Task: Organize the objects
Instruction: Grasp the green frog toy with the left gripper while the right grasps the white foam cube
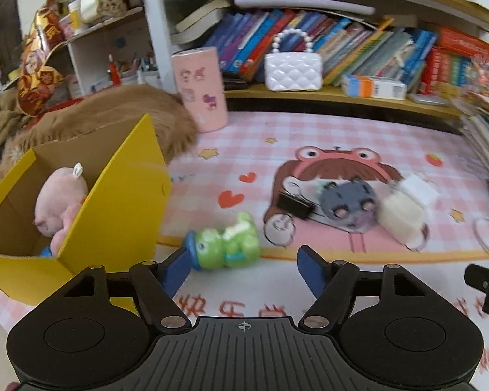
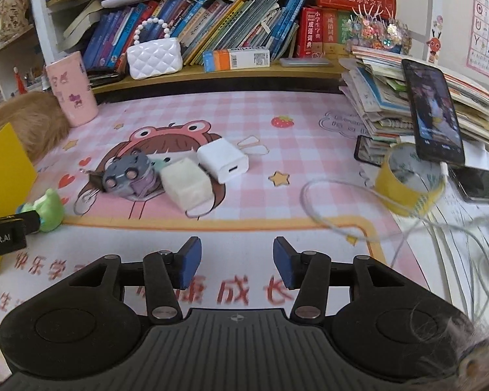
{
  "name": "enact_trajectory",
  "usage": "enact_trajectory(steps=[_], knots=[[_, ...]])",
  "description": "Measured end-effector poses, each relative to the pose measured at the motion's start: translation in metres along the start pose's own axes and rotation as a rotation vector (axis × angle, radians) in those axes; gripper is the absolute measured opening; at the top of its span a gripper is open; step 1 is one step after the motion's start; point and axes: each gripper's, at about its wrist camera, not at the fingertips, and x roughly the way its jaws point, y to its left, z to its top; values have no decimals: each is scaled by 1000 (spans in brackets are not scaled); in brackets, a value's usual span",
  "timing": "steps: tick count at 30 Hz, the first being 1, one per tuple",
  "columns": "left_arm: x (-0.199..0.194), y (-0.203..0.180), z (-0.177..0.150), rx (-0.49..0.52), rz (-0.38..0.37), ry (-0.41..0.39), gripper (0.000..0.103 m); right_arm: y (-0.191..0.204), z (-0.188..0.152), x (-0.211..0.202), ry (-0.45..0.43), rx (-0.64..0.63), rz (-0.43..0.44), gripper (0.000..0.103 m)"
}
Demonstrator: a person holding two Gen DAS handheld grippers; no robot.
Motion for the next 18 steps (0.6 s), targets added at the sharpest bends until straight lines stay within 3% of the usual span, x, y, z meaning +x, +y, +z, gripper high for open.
enact_trajectory(steps=[5,8,12,18], knots=[[21,1,8,-12,59,20,76,3,12,21,1,-37,31,46],[35,-1,11,-2,110,45,88,6,19,34,-4,-80,65,57],[52,-8,11,42,158,82,89,12,26,54,18,-128,87,59],[64,-8,10,14,181,112,89,21,31,78,38,-191,118,60]])
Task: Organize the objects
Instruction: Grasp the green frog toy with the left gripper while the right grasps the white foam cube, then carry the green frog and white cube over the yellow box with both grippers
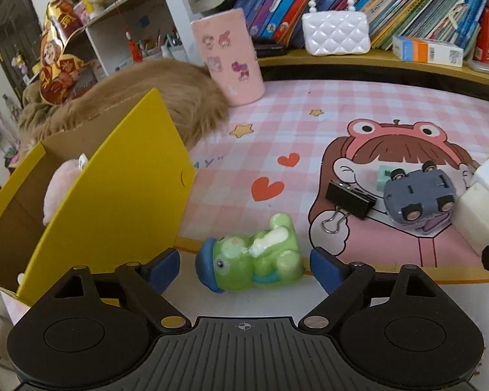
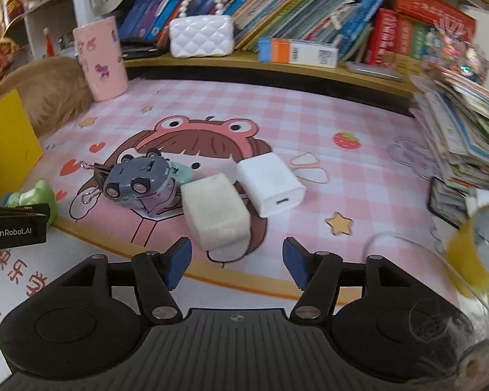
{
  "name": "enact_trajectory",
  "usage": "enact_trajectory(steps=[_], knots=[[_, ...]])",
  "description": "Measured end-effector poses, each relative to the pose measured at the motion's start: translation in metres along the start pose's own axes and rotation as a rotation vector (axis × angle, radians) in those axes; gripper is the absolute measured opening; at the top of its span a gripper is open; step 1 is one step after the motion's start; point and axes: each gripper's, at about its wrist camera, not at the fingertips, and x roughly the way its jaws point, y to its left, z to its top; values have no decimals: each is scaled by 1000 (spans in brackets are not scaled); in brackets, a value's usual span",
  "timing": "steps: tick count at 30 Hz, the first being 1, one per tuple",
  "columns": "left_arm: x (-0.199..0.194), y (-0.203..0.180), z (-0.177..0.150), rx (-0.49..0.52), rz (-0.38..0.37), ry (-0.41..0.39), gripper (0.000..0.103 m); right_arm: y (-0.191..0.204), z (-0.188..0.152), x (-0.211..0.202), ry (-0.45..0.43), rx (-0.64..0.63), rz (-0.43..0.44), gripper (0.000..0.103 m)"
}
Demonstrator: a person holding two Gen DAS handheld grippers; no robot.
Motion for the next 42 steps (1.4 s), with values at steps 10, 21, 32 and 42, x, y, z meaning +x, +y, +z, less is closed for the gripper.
enact_trajectory(steps=[10,21,32,42], knots=[[20,3,3,-50,5,52,89,6,9,24,15,-16,32,61],[0,7,4,-80,-102,-22,74,6,17,28,6,-22,41,41],[-49,25,-11,-75,-221,-57,74,5,4,-15,13,94,53,37],[-86,43,-42,-44,-258,-89,74,27,-20,-55,12,110,48,37]])
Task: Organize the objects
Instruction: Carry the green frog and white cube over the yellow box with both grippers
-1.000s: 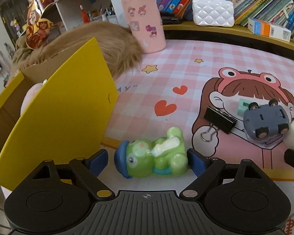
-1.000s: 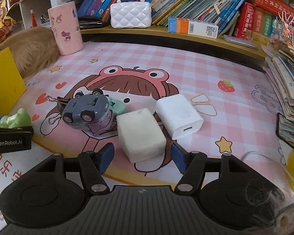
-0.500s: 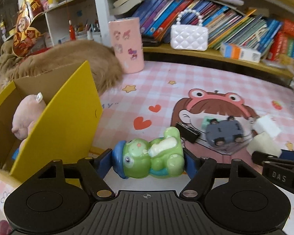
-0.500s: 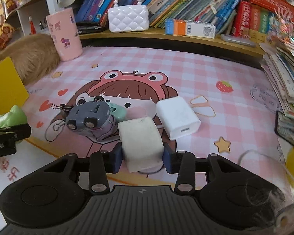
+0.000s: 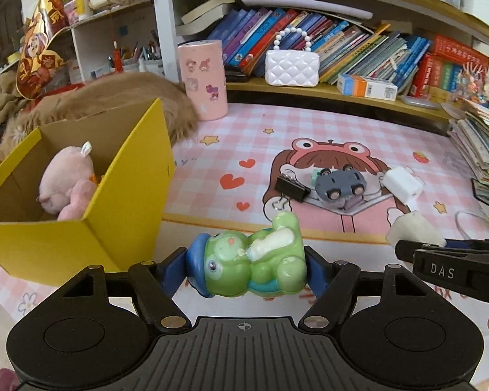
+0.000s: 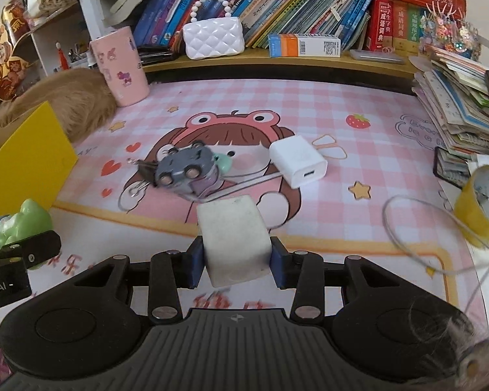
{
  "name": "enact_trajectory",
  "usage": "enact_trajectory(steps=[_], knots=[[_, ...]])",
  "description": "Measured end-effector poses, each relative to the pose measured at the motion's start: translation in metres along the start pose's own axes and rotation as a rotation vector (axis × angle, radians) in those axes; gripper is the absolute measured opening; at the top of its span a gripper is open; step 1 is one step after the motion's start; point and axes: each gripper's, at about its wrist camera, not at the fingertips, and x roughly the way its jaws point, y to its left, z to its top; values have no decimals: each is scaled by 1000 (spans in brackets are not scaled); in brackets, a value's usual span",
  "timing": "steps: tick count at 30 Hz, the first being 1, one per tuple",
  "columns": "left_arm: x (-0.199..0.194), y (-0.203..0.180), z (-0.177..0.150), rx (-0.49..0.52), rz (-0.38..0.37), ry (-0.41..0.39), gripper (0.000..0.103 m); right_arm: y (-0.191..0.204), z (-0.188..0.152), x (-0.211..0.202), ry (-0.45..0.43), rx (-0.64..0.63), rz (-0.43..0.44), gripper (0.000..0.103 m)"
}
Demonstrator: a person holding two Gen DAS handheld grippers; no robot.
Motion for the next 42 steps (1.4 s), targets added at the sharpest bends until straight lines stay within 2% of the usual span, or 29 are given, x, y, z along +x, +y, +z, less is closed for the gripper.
enact_trajectory(steps=[9,19,30,42], knots=[[-25,29,-23,14,-52,-14,74,34,-32,-38,11,2,-21,37],[-53,89,-45,24,-104,-42,74,94,-63,-67,0,-16,-55,37],[-80,167,-77,6,-102,-35,74,174,-98,-89,-4,-65,-51,37],[-108,233,-104,-2,-69,-49,74,250,-130,-99,-3,-94,-1,37]])
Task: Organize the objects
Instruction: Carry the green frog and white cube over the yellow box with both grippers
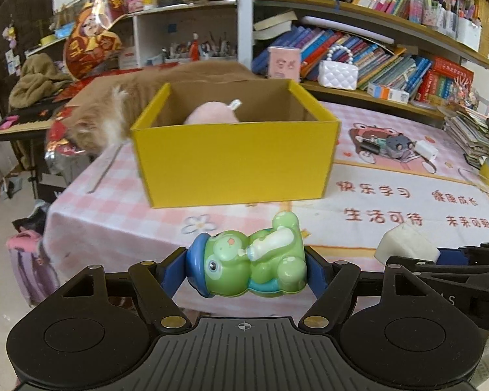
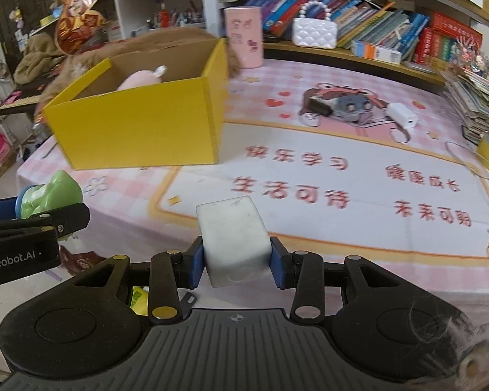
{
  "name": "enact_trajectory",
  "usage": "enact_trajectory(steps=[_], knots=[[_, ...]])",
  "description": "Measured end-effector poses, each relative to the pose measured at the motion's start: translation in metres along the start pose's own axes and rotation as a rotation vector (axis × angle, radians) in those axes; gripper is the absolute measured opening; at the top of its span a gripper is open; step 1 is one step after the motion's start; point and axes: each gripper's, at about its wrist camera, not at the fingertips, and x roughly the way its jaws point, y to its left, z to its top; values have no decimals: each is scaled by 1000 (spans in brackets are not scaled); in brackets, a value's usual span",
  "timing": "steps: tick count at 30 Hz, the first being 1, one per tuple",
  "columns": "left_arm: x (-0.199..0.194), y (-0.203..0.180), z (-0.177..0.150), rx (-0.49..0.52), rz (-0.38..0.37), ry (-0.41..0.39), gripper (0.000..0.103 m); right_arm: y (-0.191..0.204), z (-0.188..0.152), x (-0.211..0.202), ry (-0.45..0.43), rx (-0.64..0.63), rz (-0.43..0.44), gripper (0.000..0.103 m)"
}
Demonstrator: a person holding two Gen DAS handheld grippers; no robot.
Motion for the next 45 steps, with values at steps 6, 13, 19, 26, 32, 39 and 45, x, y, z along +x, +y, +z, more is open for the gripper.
enact_trajectory(steps=[6,13,19,26,32,39,45], knots=[[-13,28,-10,-23,22,-2,74,32,-5,-3,2,-30,28,37],[-24,47,-13,-48,35,-27,74,56,-2,-8,-16,-67,42,37],[-29,57,-11,-74,48,-49,74,70,2,-9,-24,-106,55,37],[-30,63,-4,-78,63,-80,74,79,10,-8,-56,-147,62,37],[-31,64,18,-82,63,-135,74,80,32,-3,-98,-145,84,37],[-21,61,55,-87,51,-206,74,72,68,3,-156,-140,98,37],[-2,61,85,-97,76,-243,74,65,102,18,-195,-143,112,37]])
